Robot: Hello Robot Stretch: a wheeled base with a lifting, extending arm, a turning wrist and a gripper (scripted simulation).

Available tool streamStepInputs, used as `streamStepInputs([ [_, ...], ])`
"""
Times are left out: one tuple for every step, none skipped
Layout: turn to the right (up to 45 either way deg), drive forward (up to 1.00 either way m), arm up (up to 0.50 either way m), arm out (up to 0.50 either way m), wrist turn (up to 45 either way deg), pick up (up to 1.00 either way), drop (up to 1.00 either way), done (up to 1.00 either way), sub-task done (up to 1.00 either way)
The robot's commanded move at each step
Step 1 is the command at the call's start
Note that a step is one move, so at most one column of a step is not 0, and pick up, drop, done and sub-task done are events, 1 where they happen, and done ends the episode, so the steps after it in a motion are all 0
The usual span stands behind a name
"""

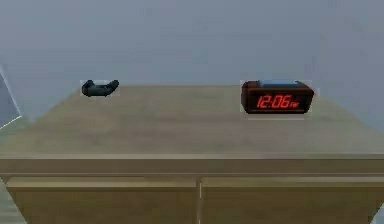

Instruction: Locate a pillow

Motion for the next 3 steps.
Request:
streamStepInputs([
  [45.0, 0.00, 0.00, 0.00, 0.0, 0.00, 0.00, 0.00, 0.00],
  [45.0, 0.00, 0.00, 0.00, 0.0, 0.00, 0.00, 0.00, 0.00],
  [45.0, 0.00, 0.00, 0.00, 0.0, 0.00, 0.00, 0.00, 0.00],
])
